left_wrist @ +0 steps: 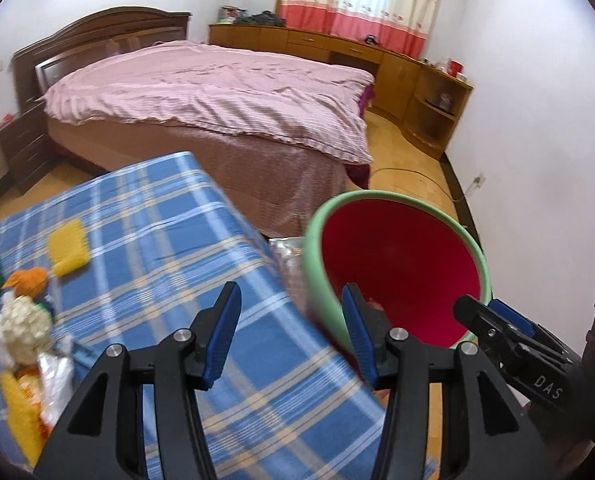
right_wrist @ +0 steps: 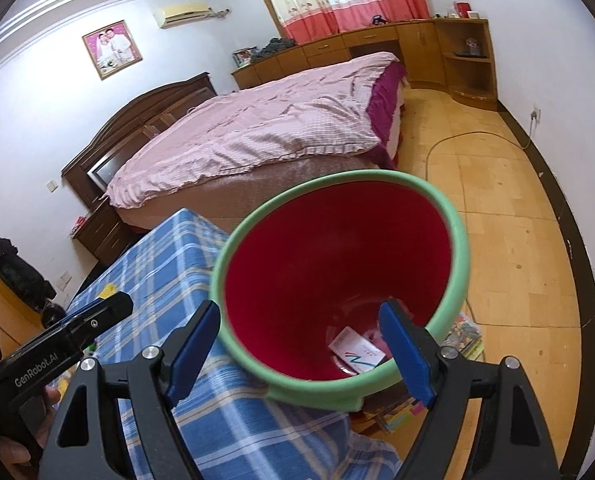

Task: Collect trash
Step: 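Move both tools back over the table toward the remaining trash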

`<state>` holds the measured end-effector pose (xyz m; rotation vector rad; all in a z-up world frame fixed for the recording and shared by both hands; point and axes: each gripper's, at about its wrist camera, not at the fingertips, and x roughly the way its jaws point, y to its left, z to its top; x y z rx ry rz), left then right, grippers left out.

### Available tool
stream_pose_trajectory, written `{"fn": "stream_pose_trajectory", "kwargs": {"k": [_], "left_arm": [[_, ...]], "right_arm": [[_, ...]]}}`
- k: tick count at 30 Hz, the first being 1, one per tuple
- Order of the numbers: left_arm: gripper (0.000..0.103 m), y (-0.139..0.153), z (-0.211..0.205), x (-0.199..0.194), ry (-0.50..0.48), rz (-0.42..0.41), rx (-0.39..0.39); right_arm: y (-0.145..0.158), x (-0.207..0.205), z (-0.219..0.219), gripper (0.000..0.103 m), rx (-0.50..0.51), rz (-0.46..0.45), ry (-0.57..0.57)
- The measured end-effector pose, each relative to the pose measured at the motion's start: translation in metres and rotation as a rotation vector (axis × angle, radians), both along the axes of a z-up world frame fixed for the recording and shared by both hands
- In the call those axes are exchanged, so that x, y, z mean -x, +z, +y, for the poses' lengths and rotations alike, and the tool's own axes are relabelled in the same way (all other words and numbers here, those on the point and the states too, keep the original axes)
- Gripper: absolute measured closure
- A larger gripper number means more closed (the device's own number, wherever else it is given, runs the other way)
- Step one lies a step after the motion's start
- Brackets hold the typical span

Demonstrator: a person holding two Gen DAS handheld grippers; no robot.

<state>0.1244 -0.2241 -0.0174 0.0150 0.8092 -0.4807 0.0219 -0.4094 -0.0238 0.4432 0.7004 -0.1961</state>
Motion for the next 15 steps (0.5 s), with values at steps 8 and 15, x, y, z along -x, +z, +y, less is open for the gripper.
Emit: {"fn": "stream_pose_trajectory", "kwargs": {"k": [8, 15], "left_arm": [[0.050, 0.010, 0.048, 0.012, 0.094, -0.020, -0.011], [0.050, 0.009, 0.094, 0.019, 0.195, -0.009, -0.027]], "right_arm": [[0.008, 0.002, 0.035, 0.017, -0.004, -0.011, 0.063], [0.006, 0.003, 0.070, 0.017, -0.006, 0.003, 0.129]]}}
